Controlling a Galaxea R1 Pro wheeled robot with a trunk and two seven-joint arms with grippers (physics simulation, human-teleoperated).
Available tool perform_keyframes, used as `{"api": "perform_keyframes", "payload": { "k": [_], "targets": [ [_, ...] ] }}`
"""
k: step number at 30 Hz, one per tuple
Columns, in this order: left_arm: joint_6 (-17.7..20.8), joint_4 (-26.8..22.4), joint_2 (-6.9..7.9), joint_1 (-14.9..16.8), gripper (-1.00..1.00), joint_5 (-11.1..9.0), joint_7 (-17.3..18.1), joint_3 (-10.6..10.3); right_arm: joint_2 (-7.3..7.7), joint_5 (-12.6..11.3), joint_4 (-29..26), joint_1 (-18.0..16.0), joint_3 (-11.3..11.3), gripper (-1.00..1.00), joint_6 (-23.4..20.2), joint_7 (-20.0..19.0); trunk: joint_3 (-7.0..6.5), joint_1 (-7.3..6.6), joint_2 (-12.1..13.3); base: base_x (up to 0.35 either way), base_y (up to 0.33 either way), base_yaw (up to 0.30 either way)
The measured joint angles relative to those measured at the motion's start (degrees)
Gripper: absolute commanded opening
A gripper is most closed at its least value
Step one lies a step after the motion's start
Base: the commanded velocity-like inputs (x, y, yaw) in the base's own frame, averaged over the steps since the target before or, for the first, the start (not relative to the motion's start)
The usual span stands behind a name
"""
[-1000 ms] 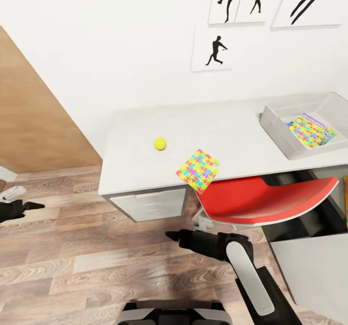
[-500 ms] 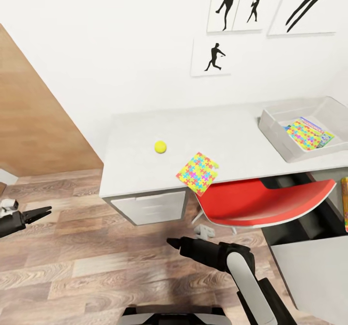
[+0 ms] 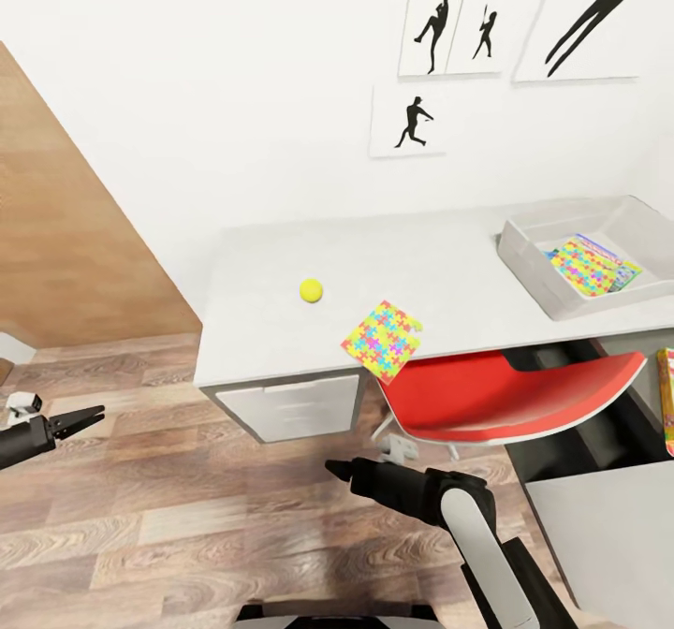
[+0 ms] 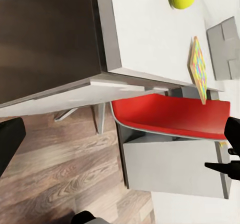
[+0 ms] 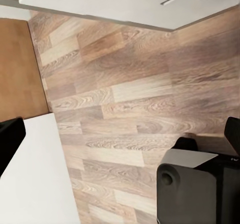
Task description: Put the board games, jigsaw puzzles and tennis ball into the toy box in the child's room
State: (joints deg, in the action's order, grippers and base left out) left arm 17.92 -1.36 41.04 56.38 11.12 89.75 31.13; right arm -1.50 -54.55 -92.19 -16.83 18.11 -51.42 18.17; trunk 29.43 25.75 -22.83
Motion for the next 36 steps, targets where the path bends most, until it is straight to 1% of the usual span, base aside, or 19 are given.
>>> {"api": "perform_keyframes", "payload": {
  "k": [9,17,19,22,24,29,36],
  "targets": [
    [0.1,-0.3,-0.09,0.0,1.00,-0.1,0.0,0.0,-0.24,0.0,0.0,0.0,0.0,1.00,0.1,0.0,-0.84,0.00,0.0,0.000,0.000,0.000],
    [-0.4,-0.2,-0.57,0.0,1.00,-0.1,0.0,0.0,-0.26,0.0,0.1,0.0,0.0,1.00,0.2,0.0,-1.59,0.00,0.0,0.000,0.000,0.000],
    [-0.7,-0.1,-0.97,0.0,1.00,-0.1,0.0,0.0,-0.29,0.0,0.1,0.0,0.0,1.00,0.2,0.0,-1.78,0.00,0.0,0.000,0.000,0.000],
    [-0.9,-0.2,-2.41,0.0,1.00,0.0,0.0,-0.1,-0.51,0.0,0.1,0.0,0.0,1.00,0.3,0.0,-2.06,0.00,0.0,0.000,0.000,0.000],
    [-0.9,-0.2,-2.87,0.0,1.00,0.4,0.0,-0.1,-0.64,0.0,0.2,0.0,0.0,1.00,0.8,0.0,-2.25,0.00,0.0,0.000,0.000,0.000],
    [-0.9,-0.3,-3.27,0.0,1.00,1.3,0.0,-0.1,-0.42,0.0,0.8,-0.1,0.1,1.00,2.3,0.0,-2.72,0.00,0.0,0.000,0.000,0.000],
    [-0.9,-0.3,-3.26,0.0,1.00,1.4,0.0,-0.1,-0.30,0.0,1.0,-0.2,2.5,1.00,2.9,0.0,-3.35,0.00,0.0,0.000,0.000,0.000]
  ]
}}
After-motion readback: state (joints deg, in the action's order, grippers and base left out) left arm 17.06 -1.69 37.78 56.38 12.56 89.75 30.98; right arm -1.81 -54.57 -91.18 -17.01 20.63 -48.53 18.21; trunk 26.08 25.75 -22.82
